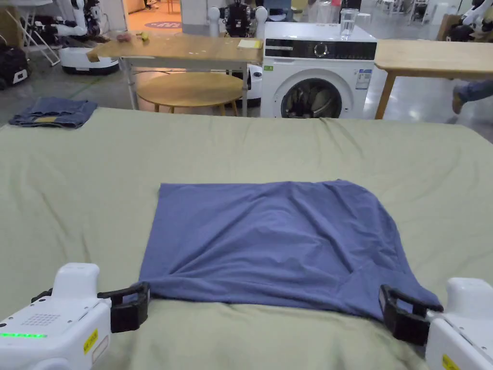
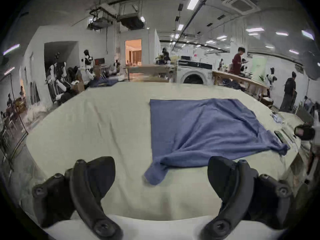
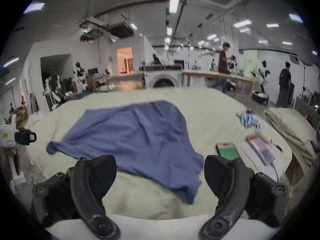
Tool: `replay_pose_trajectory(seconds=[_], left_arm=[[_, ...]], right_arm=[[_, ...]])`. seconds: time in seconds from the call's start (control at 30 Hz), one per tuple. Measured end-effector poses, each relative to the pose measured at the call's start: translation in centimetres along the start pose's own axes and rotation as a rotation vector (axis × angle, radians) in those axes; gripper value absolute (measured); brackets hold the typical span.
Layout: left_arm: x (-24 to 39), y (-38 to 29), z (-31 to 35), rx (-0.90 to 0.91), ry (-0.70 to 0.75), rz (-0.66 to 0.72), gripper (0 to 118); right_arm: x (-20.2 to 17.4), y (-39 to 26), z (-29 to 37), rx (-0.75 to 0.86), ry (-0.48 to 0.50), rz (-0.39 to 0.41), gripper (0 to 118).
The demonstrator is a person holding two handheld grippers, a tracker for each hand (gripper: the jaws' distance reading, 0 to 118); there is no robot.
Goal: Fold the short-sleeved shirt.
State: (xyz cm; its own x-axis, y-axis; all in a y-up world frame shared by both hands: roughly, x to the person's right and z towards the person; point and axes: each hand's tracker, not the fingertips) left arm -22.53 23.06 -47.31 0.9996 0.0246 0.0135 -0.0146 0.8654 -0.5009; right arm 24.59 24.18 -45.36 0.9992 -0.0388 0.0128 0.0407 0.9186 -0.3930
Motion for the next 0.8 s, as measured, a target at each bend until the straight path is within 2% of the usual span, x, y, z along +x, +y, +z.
replay_pose_trajectory(seconds=[0.03,0.07,0.1,0.13,0.23,0.33,0.4,0.43,0.47,0.5,0.53,0.6,0.7,0.73,0.77,0.8], left_arm=[[0.0,-0.6,0.7,-0.037,-0.005,0.004,100],[-0.4,-1.1,1.1,-0.074,-0.005,0.018,77],[-0.7,-1.5,1.2,-0.092,0.002,0.015,16],[-0.9,-1.9,1.0,-0.112,0.031,0.005,0],[-2.5,-2.7,-0.1,-0.141,-0.037,0.064,0],[-2.8,-2.7,-2.3,-0.155,-0.003,0.048,0],[-3.2,-2.4,-4.0,-0.171,-0.020,0.059,0],[-3.0,-2.4,-4.9,-0.171,-0.027,0.059,24],[-3.0,-2.1,-5.8,-0.168,-0.022,0.046,62],[-2.9,-1.8,-6.6,-0.162,-0.013,0.025,107],[-3.0,-1.5,-7.7,-0.172,-0.017,0.011,111],[-2.8,-1.3,-9.2,-0.169,-0.040,0.006,113],[-2.4,-1.1,-11.6,-0.223,-0.039,-0.025,111],[-2.5,-1.1,-12.1,-0.225,-0.046,-0.026,107],[-2.5,-1.0,-12.6,-0.231,-0.054,-0.024,94],[-2.5,-1.0,-12.9,-0.237,-0.056,-0.020,46]], right_arm=[[-0.6,0.1,0.4,0.005,0.007,0.003,87],[-1.2,0.1,0.6,0.009,0.012,0.007,55],[-1.7,-0.2,0.6,0.007,0.007,0.018,2],[-2.2,-0.3,0.3,-0.011,-0.019,0.047,0],[-1.9,-0.4,0.0,-0.039,0.031,0.055,0],[-1.3,-0.4,-0.6,-0.056,-0.002,0.064,0],[-0.5,-1.1,-1.3,-0.074,-0.016,0.042,0],[0.1,-1.1,-1.6,-0.084,-0.031,0.032,0],[0.7,-1.1,-1.8,-0.095,-0.048,0.025,0],[1.0,-1.7,-2.2,-0.101,-0.063,0.023,0],[1.7,-1.7,-2.5,-0.111,-0.077,0.018,0],[3.0,-1.7,-3.0,-0.133,-0.105,0.005,0],[4.7,-2.4,-3.7,-0.159,-0.149,-0.004,0],[5.3,-2.6,-4.0,-0.170,-0.165,-0.003,0],[5.6,-3.1,-4.3,-0.184,-0.177,0.000,0],[6.0,-3.3,-4.5,-0.195,-0.182,0.001,0]])
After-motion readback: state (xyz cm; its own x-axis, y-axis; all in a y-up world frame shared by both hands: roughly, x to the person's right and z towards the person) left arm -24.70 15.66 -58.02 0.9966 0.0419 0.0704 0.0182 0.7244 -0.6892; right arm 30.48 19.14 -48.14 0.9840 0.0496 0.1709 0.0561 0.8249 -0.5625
